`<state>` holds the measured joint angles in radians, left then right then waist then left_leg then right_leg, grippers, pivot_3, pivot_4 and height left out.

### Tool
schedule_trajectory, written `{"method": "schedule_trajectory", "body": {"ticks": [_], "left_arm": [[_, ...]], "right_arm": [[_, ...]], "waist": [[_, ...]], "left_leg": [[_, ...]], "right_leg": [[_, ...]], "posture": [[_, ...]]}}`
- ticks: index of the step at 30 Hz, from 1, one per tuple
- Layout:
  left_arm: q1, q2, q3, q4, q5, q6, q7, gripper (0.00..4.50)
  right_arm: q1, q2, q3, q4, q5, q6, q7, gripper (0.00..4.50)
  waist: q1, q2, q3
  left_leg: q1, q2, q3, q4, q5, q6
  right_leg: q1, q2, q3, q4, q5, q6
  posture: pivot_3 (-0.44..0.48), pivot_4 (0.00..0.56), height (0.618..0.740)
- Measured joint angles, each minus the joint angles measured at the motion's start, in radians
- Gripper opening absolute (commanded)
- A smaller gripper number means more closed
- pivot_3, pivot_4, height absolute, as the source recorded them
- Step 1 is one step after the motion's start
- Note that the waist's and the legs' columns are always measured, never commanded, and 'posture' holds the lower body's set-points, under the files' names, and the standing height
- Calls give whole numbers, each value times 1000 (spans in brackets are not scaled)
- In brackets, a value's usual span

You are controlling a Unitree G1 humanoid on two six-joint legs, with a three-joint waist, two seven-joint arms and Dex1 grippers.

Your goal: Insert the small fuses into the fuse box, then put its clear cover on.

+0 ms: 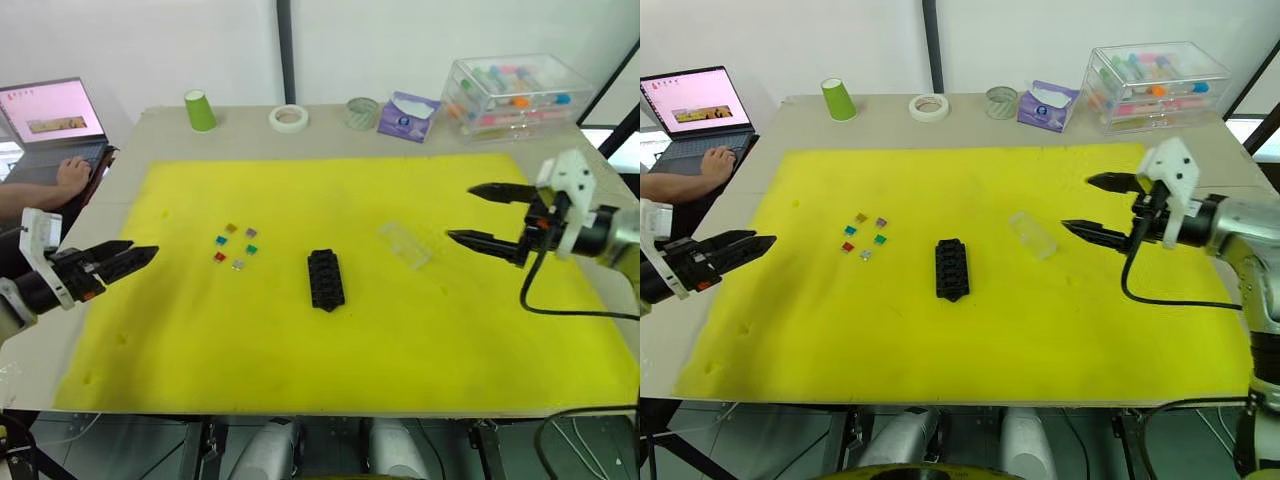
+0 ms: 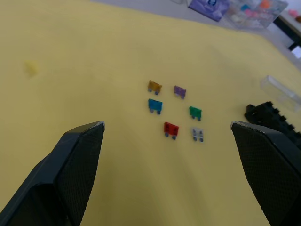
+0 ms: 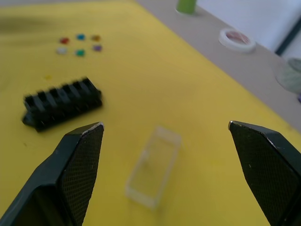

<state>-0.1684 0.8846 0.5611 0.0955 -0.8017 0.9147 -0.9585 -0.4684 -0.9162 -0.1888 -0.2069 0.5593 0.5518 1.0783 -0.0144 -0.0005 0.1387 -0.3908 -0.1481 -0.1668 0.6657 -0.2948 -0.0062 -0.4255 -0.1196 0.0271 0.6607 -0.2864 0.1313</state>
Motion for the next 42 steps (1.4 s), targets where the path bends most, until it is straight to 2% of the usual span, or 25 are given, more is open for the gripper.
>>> {"method": "schedule_trajectory", "body": {"ticks": [5, 10, 15, 20, 24, 29, 32, 42], "left_arm": [[54, 1, 60, -65, -102, 143, 18, 4500], [83, 2, 162, -86, -243, 401, 131, 4500], [-5, 12, 245, 29, -342, 655, 280, 4500], [-109, 28, 199, 169, -460, 691, 384, 4500], [-185, 40, 120, 197, -450, 689, 397, 4500], [-243, 38, 25, 181, -398, 644, 345, 4500], [-350, 14, -40, 269, -357, 636, 307, 4500], [-493, -7, -202, 559, -175, 632, 209, 4500]], "right_arm": [[-57, 55, 92, -107, 36, 56, -27, 4483], [-113, 113, 194, -184, 32, 57, -40, 4483], [-130, 122, 216, -191, 33, 55, -50, 4483], [-130, 144, 222, -201, 34, 63, -62, 4483], [-130, 149, 223, -200, 32, 63, -64, 4483], [-129, 149, 222, -200, 31, 65, -75, 4483], [-121, 150, 221, -200, 22, 67, -92, 4483], [-111, 149, 213, -203, 25, 99, -134, 4483]], "waist": [[1, 0, 0], [3, 0, 0], [5, -1, 0], [2, -1, 0], [1, -1, 0], [1, -1, 0], [5, -2, -1], [-4, -2, 0]], "left_leg": [[0, 0, 0, 0, 0, 0], [0, 0, 0, 0, 0, 0], [0, 0, -1, 0, 0, 0], [0, 0, 0, 0, 0, 0], [0, 0, 0, 0, 0, 0], [0, 0, 0, 0, 0, 0], [0, -1, 0, 1, 0, -1], [0, -1, 0, 0, 0, 0]], "right_leg": [[0, 0, 1, 0, 0, 0], [0, 0, 1, 0, 0, 0], [0, 0, 0, 0, 0, 0], [-1, 0, 0, 1, 0, 0], [-1, 0, 0, 1, 0, 0], [-1, 0, 0, 1, 0, 0], [-1, 0, 0, 1, 0, 0], [-4, 1, 0, 3, 0, 0]], "posture": [[0, 150, 740], [0, 150, 740], [0, 150, 740], [0, 150, 740], [0, 150, 740], [0, 150, 740], [0, 150, 740], [0, 150, 740]]}}
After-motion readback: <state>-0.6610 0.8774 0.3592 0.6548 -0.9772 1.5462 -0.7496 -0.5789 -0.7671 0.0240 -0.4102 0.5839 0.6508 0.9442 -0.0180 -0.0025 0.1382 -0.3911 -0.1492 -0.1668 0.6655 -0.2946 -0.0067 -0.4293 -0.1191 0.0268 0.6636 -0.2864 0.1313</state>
